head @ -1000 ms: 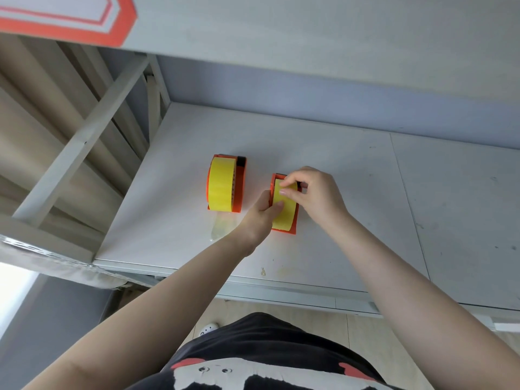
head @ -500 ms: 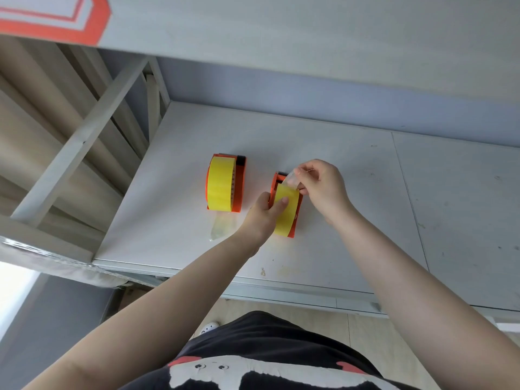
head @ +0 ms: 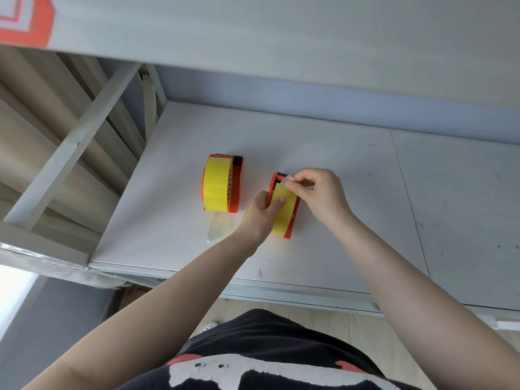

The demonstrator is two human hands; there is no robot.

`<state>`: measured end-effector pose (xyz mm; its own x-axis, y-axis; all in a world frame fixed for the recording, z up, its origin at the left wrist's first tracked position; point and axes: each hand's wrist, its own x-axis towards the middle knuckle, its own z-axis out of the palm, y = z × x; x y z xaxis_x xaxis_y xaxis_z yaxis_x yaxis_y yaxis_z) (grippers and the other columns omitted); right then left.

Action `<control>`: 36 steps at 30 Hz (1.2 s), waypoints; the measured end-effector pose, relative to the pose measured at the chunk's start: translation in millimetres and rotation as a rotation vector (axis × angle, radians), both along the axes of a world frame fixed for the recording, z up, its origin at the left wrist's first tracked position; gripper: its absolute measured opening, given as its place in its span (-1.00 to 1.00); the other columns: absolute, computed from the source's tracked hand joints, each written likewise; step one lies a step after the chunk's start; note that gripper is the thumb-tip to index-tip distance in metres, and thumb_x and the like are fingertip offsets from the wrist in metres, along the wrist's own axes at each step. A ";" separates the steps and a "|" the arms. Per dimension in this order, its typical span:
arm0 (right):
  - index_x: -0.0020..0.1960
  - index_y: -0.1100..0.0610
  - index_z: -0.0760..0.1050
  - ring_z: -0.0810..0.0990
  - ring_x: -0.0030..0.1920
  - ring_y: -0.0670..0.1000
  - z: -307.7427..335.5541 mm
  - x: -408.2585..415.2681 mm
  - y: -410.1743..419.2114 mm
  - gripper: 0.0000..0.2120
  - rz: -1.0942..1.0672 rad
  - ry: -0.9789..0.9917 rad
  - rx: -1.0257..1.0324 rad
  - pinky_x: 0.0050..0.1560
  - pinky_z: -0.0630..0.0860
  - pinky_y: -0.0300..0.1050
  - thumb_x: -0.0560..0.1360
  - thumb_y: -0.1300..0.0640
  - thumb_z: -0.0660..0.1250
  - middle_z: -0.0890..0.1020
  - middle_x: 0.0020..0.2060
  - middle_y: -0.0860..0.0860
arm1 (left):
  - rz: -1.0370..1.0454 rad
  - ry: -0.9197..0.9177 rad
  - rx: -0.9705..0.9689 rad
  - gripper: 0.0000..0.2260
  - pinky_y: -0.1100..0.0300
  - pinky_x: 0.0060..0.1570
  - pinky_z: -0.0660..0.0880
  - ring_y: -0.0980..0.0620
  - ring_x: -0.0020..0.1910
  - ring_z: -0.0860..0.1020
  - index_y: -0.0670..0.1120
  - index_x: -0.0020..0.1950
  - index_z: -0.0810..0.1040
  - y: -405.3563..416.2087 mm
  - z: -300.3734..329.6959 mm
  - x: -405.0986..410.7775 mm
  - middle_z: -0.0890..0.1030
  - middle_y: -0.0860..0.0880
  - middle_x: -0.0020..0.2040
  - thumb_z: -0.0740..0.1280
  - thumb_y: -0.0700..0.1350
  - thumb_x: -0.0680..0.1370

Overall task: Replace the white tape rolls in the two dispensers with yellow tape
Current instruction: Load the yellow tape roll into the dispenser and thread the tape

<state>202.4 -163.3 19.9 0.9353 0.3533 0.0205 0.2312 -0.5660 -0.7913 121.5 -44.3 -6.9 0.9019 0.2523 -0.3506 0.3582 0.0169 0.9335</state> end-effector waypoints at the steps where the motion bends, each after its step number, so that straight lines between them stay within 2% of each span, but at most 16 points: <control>1: -0.21 0.08 0.62 0.61 -0.25 0.01 -0.7 2.7 -0.7 -0.90 -0.036 0.036 0.041 -0.19 0.51 -0.19 0.43 0.06 0.43 0.67 -0.29 0.02 | -0.007 0.007 -0.007 -0.72 0.16 -0.14 0.38 -0.02 -0.13 0.45 -0.17 0.09 0.45 0.0 0.3 -0.2 0.50 -0.13 -0.09 0.22 0.05 0.61; 3: -0.28 0.05 0.59 0.62 -0.30 0.04 -1.2 6.5 -2.0 -0.89 -0.115 0.135 0.126 -0.21 0.56 -0.06 0.42 0.11 0.43 0.67 -0.31 0.12 | -0.011 0.029 -0.047 -0.78 0.15 -0.09 0.42 -0.04 -0.08 0.50 -0.13 0.09 0.46 1.2 2.3 -1.1 0.57 -0.17 -0.02 0.23 0.01 0.60; 4: -0.28 0.07 0.58 0.62 -0.31 0.03 -1.3 7.4 -3.0 -0.87 -0.154 0.203 0.171 -0.25 0.57 -0.08 0.44 0.15 0.43 0.66 -0.30 0.15 | -0.009 0.039 -0.078 -0.82 0.14 -0.07 0.43 -0.04 -0.08 0.52 -0.13 0.09 0.47 2.9 3.8 -2.0 0.58 -0.16 -0.01 0.25 -0.03 0.60; 7: -0.22 0.17 0.54 0.55 -0.41 -0.05 -1.1 8.6 -7.6 -0.90 -0.243 0.456 0.241 -0.46 0.48 -0.32 0.47 0.21 0.42 0.59 -0.35 0.07 | 0.012 0.036 -0.149 -0.93 0.16 -0.14 0.39 -0.01 -0.15 0.49 -0.10 -0.01 0.48 8.0 5.1 -4.5 0.54 -0.07 -0.13 0.27 -0.12 0.57; 10: -0.21 0.21 0.51 0.44 -0.42 -0.02 -4.6 11.3 -11.7 -0.87 -0.268 0.588 0.159 -0.50 0.32 -0.27 0.43 0.19 0.44 0.52 -0.40 0.06 | 0.050 -0.018 -0.093 -0.77 0.18 -0.23 0.35 0.02 -0.23 0.45 -0.10 -0.13 0.44 10.6 3.1 -5.9 0.48 -0.07 -0.21 0.33 0.05 0.54; 13: -0.27 0.20 0.49 0.39 -0.39 0.03 -11.6 17.0 -17.1 -0.84 -0.308 0.570 0.055 -0.44 0.18 -0.18 0.37 0.18 0.46 0.49 -0.39 0.10 | 0.054 -0.047 -0.027 -0.74 0.26 -0.29 0.41 0.07 -0.27 0.50 -0.11 -0.13 0.46 13.9 2.0 -7.6 0.51 -0.04 -0.25 0.38 0.07 0.50; 16: -0.28 0.20 0.47 0.37 -0.30 0.08 -16.6 22.5 -27.6 -0.84 -0.337 0.547 -0.021 -0.41 0.16 -0.16 0.35 0.18 0.44 0.48 -0.37 0.14 | 0.058 -0.056 -0.062 -0.75 0.35 -0.34 0.43 0.10 -0.29 0.52 -0.15 -0.10 0.48 23.9 1.4 -10.7 0.54 0.00 -0.27 0.39 0.03 0.50; 19: -0.32 0.18 0.46 0.33 -0.24 0.10 -21.5 25.9 -32.1 -0.85 -0.339 0.564 -0.040 -0.42 0.16 -0.17 0.36 0.20 0.41 0.46 -0.41 0.12 | -0.033 -0.079 -0.119 -0.67 0.27 -0.21 0.45 0.04 -0.21 0.54 -0.24 0.00 0.53 35.7 -1.0 -14.7 0.57 -0.07 -0.19 0.38 0.04 0.49; 20: -0.32 0.19 0.46 0.32 -0.24 0.10 -22.0 26.6 -31.2 -0.86 -0.331 0.557 -0.039 -0.41 0.15 -0.16 0.35 0.20 0.40 0.44 -0.40 0.14 | -0.076 -0.081 -0.114 -0.68 0.28 -0.20 0.44 0.06 -0.21 0.54 -0.23 -0.01 0.54 38.5 -0.5 -16.5 0.57 -0.06 -0.19 0.37 0.03 0.49; 22: -0.31 0.20 0.45 0.31 -0.28 0.10 -20.7 28.9 -28.1 -0.86 -0.317 0.535 -0.034 -0.40 0.15 -0.16 0.36 0.20 0.39 0.42 -0.39 0.15 | -0.153 -0.082 -0.104 -0.84 0.36 -0.27 0.41 0.14 -0.28 0.53 -0.15 -0.11 0.53 41.3 0.9 -19.0 0.56 0.05 -0.27 0.34 -0.05 0.54; 25: -0.32 0.20 0.42 0.32 -0.41 0.06 -15.6 36.4 -23.8 -0.81 -0.295 0.490 -0.037 -0.42 0.19 -0.19 0.41 0.22 0.38 0.41 -0.43 0.09 | -0.215 -0.084 -0.074 -0.83 0.39 -0.33 0.36 0.19 -0.36 0.48 -0.07 -0.21 0.49 43.3 3.5 -21.9 0.50 0.16 -0.38 0.28 -0.08 0.57; 30: -0.33 0.14 0.44 0.44 -0.39 -0.02 -6.1 52.1 -20.1 -0.78 -0.221 0.422 -0.027 -0.42 0.31 -0.23 0.45 0.21 0.40 0.48 -0.39 0.03 | -0.280 -0.123 -0.021 -0.71 0.19 -0.32 0.24 0.03 -0.31 0.37 -0.11 -0.24 0.44 39.5 9.8 -25.0 0.38 0.01 -0.34 0.28 0.10 0.48; 33: -0.29 0.15 0.47 0.55 -0.46 -0.06 1.5 60.0 -22.6 -0.81 -0.185 0.455 0.036 -0.51 0.41 -0.35 0.48 0.24 0.39 0.54 -0.37 0.06 | -0.271 -0.137 0.044 -0.57 0.15 -0.31 0.31 0.00 -0.30 0.42 -0.15 -0.23 0.44 41.2 12.8 -23.9 0.45 -0.07 -0.32 0.36 0.23 0.38; 36: -0.25 0.13 0.48 0.59 -0.55 -0.15 6.0 72.1 -32.0 -0.84 -0.218 0.486 0.066 -0.50 0.41 -0.36 0.49 0.22 0.38 0.59 -0.33 0.08 | -0.275 -0.120 0.023 -0.46 0.07 -0.25 0.35 -0.06 -0.33 0.47 -0.30 -0.16 0.43 51.5 18.1 -28.1 0.51 -0.18 -0.34 0.36 0.22 0.42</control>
<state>274.4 -195.3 25.9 0.8938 0.1628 -0.4178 -0.2883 -0.5050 -0.8136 93.4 7.2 11.2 0.9721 -0.0003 -0.2345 0.2336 -0.0868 0.9685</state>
